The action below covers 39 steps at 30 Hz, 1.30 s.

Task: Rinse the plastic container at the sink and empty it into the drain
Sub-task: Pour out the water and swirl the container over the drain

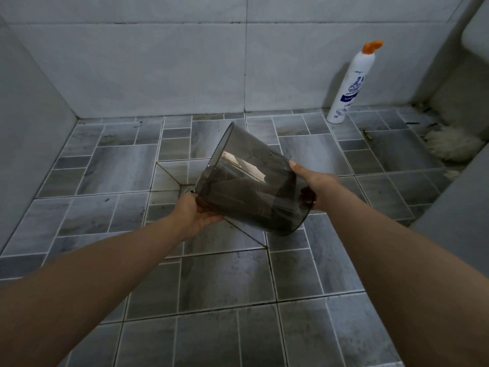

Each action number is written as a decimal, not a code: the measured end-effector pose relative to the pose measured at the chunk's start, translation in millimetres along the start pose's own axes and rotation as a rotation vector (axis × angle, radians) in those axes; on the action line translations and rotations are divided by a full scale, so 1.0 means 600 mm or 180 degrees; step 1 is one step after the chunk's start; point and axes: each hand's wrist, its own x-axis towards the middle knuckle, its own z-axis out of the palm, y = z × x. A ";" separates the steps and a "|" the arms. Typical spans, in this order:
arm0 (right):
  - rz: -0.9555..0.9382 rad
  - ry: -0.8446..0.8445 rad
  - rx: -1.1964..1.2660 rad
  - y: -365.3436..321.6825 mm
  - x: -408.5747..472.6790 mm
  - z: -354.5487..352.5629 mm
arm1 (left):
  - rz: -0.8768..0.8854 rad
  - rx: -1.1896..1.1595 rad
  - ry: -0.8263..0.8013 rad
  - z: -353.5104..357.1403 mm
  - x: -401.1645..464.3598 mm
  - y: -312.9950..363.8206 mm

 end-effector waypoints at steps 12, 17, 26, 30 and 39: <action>-0.0059 0.0186 0.0014 0.000 0.004 0.005 | -0.0027 0.0044 0.0147 0.002 -0.006 0.001; -0.0071 0.0213 0.0040 -0.002 0.003 0.007 | -0.0026 0.0026 0.0141 -0.002 -0.002 0.000; -0.0048 0.0205 0.0015 0.000 0.007 0.005 | -0.0006 0.0040 0.0121 0.000 -0.004 0.001; -0.0046 0.0178 0.0008 0.001 0.008 0.004 | -0.0016 0.0035 0.0086 -0.001 -0.004 0.000; -0.0084 0.0226 -0.0006 0.001 0.006 0.000 | -0.0057 -0.0079 0.0045 0.000 0.002 -0.003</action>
